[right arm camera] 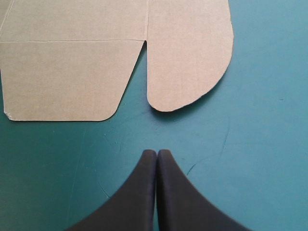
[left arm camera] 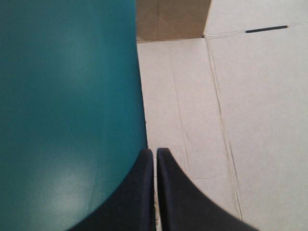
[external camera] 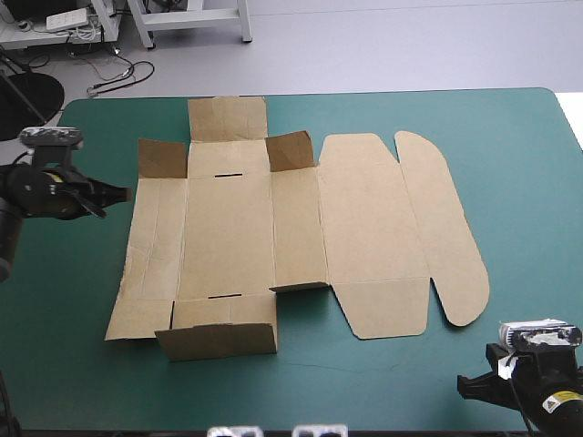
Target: Fold the box
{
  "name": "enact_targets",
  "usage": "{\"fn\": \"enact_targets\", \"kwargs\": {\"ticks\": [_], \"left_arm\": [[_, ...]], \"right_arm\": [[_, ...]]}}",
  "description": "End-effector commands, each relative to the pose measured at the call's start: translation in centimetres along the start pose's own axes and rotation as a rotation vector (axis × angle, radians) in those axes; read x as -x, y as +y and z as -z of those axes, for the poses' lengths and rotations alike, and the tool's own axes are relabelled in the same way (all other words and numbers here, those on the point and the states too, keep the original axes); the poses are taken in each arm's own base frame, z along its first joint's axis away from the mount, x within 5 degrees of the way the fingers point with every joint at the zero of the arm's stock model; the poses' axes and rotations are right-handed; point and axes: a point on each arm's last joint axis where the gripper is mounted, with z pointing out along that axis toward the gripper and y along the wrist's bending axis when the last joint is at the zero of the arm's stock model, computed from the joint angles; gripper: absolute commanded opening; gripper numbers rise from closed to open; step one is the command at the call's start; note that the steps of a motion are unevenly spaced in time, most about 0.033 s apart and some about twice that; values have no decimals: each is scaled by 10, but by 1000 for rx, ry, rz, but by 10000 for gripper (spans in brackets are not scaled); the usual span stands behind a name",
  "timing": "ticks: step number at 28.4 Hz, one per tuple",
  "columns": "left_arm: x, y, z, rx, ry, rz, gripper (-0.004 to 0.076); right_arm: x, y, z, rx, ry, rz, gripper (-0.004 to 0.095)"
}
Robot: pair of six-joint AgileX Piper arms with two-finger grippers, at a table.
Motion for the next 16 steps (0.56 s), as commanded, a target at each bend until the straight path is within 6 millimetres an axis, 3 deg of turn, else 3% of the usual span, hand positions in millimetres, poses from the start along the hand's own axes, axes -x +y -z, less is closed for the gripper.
{"fn": "enact_targets", "kwargs": {"ticks": [1,6,11,16], "left_arm": [[-2,50,-1,-90,7,221,15],[-34,94,-21,-301,169,393,15],[-43,104,-38,-363,200,461,14],[-43,106,-42,-365,201,470,15]], "right_arm": [[11,0,5,-8,-72,2,-15],[11,0,5,-8,-72,2,-15],[11,0,5,-8,-72,2,-15],[11,0,5,-8,-72,2,-15]]}}
